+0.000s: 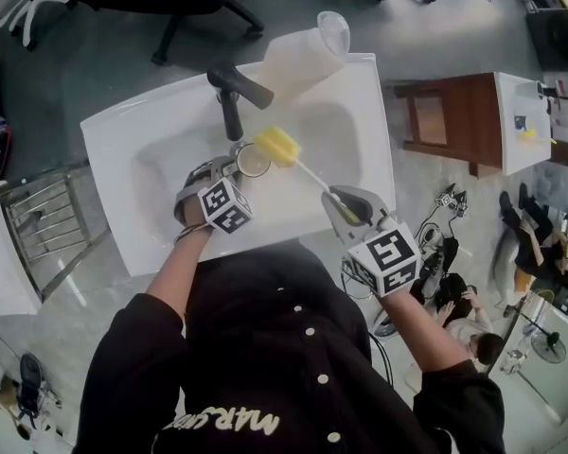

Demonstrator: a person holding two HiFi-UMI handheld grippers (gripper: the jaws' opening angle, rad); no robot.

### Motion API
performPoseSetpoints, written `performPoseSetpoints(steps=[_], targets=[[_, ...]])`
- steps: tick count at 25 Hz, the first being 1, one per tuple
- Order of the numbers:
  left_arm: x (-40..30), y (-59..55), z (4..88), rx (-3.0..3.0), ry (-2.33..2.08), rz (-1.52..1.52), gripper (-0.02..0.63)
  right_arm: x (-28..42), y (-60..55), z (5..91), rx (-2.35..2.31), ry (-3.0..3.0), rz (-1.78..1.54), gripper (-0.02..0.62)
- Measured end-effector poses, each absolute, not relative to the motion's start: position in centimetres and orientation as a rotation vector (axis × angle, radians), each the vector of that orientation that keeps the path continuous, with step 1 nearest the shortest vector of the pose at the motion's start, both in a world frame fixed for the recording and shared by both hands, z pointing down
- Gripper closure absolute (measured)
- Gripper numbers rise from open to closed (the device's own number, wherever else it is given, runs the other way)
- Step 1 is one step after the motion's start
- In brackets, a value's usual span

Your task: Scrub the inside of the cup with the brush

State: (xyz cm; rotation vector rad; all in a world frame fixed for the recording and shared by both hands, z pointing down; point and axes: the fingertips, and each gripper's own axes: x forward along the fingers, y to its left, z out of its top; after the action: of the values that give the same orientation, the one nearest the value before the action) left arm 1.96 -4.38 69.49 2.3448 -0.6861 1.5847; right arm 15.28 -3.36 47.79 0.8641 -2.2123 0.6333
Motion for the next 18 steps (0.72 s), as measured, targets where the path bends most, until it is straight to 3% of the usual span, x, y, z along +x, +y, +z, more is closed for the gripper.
performPoseSetpoints(steps=[2,9,18], targets=[[1.9,-4.5,69.0,2.344,-0.687,1.563,0.402,15.5,-3.1,47.5,0.874,-2.226,0.592,0.548],[0.4,-4.7,64.5,2.393,-0.786,1.553,0.397,16.1,-2.1,46.3,0.946,-2.305,0.553,0.548],[-0.4,-6.6,52.9,2.565,-1.095,1.324,0.539,16.9,-2.4,42.6,1.108,-2.418,0.482,0.548]])
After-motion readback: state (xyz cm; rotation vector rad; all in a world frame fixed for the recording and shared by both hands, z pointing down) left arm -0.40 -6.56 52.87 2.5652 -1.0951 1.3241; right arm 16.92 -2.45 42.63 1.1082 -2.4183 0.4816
